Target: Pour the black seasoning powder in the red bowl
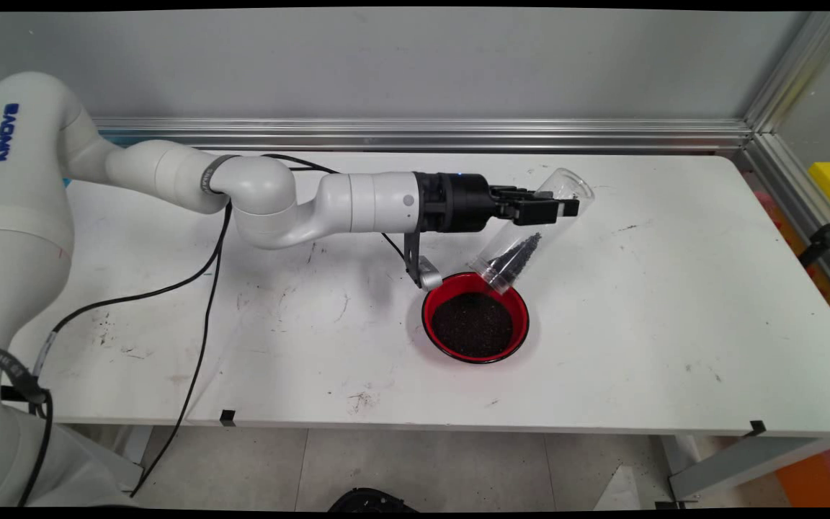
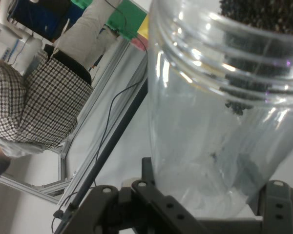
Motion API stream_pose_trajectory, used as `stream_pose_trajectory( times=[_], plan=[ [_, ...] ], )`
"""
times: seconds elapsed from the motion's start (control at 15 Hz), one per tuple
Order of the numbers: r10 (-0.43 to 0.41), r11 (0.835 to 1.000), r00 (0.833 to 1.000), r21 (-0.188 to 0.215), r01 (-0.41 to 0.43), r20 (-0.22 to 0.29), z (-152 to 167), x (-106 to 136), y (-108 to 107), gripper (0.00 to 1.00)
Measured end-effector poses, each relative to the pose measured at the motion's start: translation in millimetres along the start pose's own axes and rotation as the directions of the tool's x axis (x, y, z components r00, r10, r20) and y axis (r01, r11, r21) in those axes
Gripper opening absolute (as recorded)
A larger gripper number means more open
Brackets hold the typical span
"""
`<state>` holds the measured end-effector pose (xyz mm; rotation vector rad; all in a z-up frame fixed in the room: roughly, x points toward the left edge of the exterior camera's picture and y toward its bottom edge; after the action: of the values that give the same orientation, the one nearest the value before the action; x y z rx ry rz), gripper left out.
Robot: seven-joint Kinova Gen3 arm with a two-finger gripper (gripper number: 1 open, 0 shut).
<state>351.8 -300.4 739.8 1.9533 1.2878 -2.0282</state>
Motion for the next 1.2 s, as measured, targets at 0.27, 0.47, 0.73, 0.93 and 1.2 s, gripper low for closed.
stream_pose_trajectory(
  times=[0.27, 0.47, 0.73, 0.93, 1.2],
  plan=[
    [0.000, 1.000, 1.000, 0.001, 0.000, 0.006, -2.5, -2.2, -2.1, 0.00],
    [0.000, 1.000, 1.000, 0.001, 0.000, 0.010, -3.9, -3.6, -3.2, 0.00],
    [0.001, 1.000, 1.000, 0.002, -0.001, 0.018, -3.9, -5.6, -4.1, 0.00],
    [0.001, 1.000, 1.000, 0.000, -0.001, 0.026, -3.4, -7.5, -4.0, 0.00],
    [-0.006, 1.000, 1.000, -0.002, 0.006, 0.024, -4.4, -7.8, -4.2, 0.00]
  ],
)
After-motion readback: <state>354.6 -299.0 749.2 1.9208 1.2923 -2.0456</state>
